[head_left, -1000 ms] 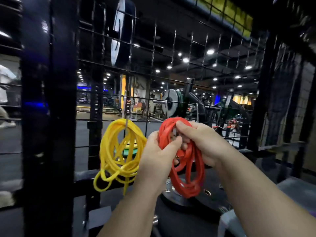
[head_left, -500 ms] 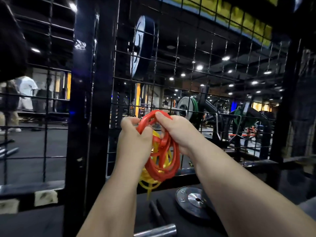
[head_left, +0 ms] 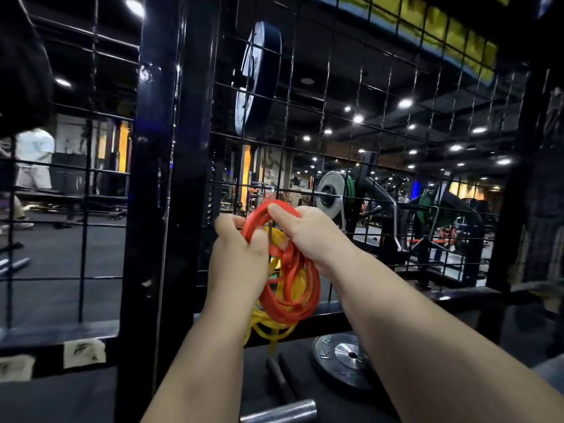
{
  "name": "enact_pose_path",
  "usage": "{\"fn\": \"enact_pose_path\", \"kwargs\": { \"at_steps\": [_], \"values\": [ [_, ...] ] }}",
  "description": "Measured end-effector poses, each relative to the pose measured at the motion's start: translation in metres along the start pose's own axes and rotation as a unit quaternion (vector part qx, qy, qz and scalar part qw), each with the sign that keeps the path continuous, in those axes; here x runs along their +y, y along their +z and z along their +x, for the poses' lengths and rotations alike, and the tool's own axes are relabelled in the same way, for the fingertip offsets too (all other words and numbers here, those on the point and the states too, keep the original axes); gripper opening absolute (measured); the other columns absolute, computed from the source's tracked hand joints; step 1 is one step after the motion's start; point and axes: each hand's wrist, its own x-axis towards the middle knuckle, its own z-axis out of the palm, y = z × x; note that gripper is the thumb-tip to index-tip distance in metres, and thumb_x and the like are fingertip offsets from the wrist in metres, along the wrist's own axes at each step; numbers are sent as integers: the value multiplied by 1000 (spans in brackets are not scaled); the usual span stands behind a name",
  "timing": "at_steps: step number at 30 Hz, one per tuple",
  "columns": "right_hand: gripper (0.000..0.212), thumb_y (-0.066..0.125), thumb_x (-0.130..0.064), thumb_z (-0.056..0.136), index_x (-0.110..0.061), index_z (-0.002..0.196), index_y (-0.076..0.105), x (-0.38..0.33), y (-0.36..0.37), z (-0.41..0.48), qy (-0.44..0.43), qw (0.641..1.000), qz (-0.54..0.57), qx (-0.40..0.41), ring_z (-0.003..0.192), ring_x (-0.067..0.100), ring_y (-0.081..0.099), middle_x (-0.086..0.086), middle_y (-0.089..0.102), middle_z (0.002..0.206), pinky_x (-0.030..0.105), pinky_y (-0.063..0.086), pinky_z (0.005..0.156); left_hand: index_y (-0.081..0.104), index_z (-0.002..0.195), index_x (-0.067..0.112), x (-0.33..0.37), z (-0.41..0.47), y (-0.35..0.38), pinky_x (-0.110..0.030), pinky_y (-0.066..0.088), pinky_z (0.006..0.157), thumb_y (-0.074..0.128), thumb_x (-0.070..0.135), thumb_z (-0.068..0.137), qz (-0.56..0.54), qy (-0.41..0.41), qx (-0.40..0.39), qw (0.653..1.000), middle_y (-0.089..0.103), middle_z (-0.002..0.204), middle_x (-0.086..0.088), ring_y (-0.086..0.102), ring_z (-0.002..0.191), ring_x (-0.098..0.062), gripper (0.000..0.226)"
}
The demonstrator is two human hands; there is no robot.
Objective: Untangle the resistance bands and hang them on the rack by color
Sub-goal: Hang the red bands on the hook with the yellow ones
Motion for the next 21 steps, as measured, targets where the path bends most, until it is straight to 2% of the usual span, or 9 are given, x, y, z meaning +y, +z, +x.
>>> {"fn": "enact_pose_path", "kwargs": {
  "at_steps": [4, 7, 10, 13, 14, 17, 21],
  "values": [
    [51, 54, -58, 90, -8, 88, 62, 6, 2, -3, 7, 991, -126, 36, 68, 20, 66, 5, 68, 70, 38, 56, 78, 38, 99, 25, -10, -5, 3, -42, 55, 63, 49, 32, 89, 23, -21, -13, 999, 58, 96, -4, 64, 74, -24, 16],
    [58, 60, -62, 84, -14, 115, 47, 15, -2, -9, 45, 992, -92, 73, 87, 22, 66, 6, 65, 97, 37, 55, 83, 38, 100, 25, -16, -10, 4, -35, 49, 60, 54, 38, 90, 34, -19, -16, 999, 58, 97, -4, 62, 76, -23, 23],
    [59, 69, -65, 72, -22, 104, 44, 32, -2, -18, 90, 994, 30, 53, 75, 23, 64, 10, 65, 91, 46, 56, 77, 37, 102, 25, -19, -18, 6, -36, 49, 63, 55, 45, 91, 34, -25, -29, 999, 62, 89, -2, 61, 76, -22, 29],
    [43, 71, -52, 81, -18, 93, 47, 39, -2, -21, 65, 990, 117, 37, 65, 23, 59, 10, 63, 78, 44, 52, 66, 36, 105, 24, -17, -22, 8, -33, 40, 56, 53, 45, 93, 23, -31, -38, 999, 61, 83, 0, 59, 72, -18, 29],
    [44, 70, -53, 80, -18, 92, 48, 37, -3, -20, 57, 989, 132, 37, 64, 23, 58, 9, 63, 75, 44, 51, 66, 36, 105, 25, -15, -22, 7, -32, 37, 54, 53, 45, 93, 22, -32, -38, 999, 61, 82, 0, 58, 70, -17, 29],
    [54, 61, -67, 79, -16, 93, 54, 34, -5, -17, 35, 994, 90, 56, 72, 21, 63, 5, 66, 82, 45, 56, 76, 34, 107, 30, -15, -19, 8, -30, 38, 53, 50, 49, 93, 24, -27, -47, 998, 63, 82, 1, 61, 69, -16, 28],
    [50, 54, -64, 87, -15, 94, 58, 29, -6, -12, 31, 993, -11, 110, 79, 18, 64, 1, 68, 85, 42, 55, 83, 36, 111, 34, -19, -14, 11, -35, 48, 61, 41, 54, 94, 23, -11, -48, 999, 68, 79, 2, 66, 70, -18, 27]
  ]
}}
